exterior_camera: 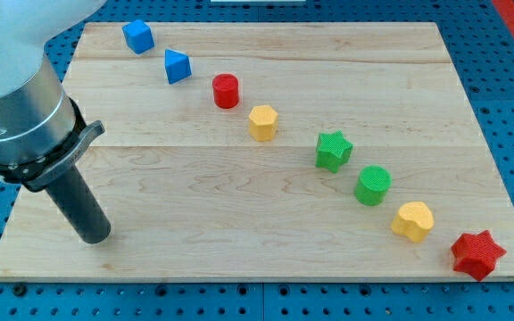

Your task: Move the yellow hexagon to the top right of the board

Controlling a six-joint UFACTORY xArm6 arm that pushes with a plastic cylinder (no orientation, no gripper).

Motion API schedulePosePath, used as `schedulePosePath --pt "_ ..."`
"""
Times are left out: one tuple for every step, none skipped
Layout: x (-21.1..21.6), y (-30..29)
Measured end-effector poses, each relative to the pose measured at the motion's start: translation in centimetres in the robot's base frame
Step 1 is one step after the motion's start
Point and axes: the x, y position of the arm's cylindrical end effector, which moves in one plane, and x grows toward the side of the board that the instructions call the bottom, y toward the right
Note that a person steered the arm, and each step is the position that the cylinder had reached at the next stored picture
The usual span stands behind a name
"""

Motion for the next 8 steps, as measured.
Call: schedulePosePath --pt "0.0 0.0" --pt "0.0 0.0" --pt "1.7 0.7" --pt "2.1 6.8" --pt "2.1 16.7" --pt "2.1 21.2" --pt "2.4 20.6" --pt "-2.8 16.5"
